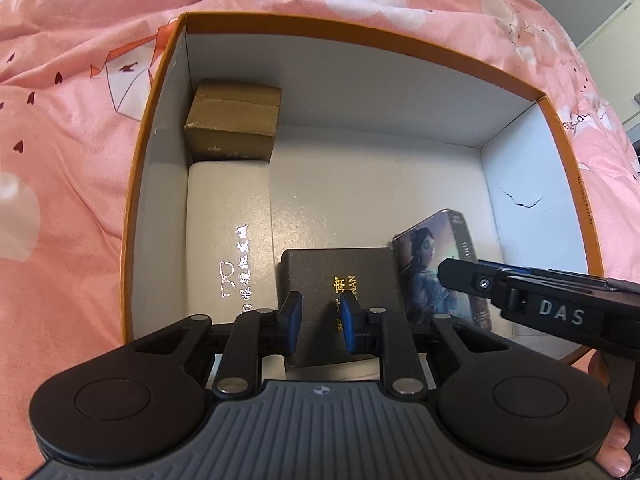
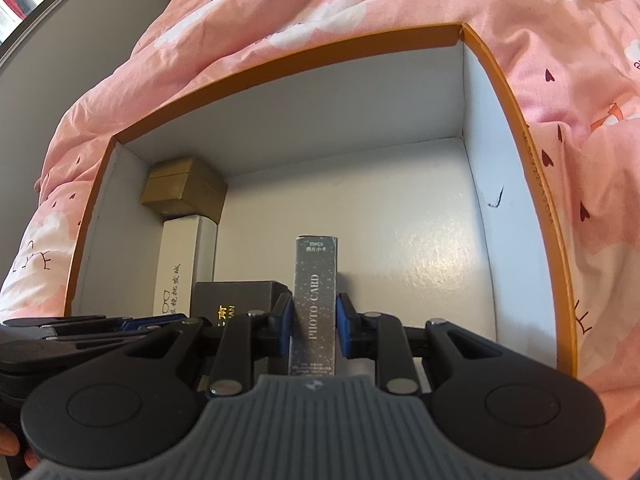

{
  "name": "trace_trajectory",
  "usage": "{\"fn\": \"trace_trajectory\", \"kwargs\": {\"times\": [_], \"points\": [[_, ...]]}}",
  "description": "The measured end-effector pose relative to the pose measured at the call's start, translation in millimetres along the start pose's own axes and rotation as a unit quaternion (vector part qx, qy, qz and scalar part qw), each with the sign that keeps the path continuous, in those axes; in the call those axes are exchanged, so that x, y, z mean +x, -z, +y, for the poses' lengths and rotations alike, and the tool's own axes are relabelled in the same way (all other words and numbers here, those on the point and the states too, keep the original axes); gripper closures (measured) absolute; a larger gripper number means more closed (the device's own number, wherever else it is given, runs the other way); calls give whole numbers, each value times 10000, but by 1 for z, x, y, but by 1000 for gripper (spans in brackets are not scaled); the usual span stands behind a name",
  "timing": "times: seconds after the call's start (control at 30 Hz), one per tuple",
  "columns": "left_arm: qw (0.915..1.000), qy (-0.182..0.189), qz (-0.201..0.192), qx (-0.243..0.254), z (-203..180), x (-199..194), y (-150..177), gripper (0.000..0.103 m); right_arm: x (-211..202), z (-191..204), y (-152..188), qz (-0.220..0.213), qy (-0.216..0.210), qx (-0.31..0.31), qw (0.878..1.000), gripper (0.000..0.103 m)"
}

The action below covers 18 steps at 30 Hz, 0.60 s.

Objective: Organize objects
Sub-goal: 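Lower the grey box into the box and open the left gripper, then lower the photo card pack beside the grey box and open the right gripper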

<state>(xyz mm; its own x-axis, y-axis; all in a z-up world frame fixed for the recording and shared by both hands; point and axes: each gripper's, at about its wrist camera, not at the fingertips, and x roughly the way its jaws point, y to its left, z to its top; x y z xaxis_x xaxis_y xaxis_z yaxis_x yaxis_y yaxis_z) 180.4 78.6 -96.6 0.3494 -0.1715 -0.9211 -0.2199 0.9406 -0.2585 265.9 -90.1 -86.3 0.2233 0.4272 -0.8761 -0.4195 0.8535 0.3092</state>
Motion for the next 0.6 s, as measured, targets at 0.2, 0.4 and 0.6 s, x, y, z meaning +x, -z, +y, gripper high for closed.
{"fn": "trace_trajectory", "kwargs": {"times": [0.2, 0.4, 0.6], "points": [[9994, -39, -348, 21, 0, -11, 2, 76, 5, 6, 3, 132, -307, 21, 9994, 78], [9982, -70, -596, 86, -2, -17, 5, 71, 5, -2, -1, 187, -391, 196, 9989, 79], [9965, -199, -792, 183, -4, -18, 9, 64, 12, -12, -5, 445, -461, 384, 9972, 78]]}}
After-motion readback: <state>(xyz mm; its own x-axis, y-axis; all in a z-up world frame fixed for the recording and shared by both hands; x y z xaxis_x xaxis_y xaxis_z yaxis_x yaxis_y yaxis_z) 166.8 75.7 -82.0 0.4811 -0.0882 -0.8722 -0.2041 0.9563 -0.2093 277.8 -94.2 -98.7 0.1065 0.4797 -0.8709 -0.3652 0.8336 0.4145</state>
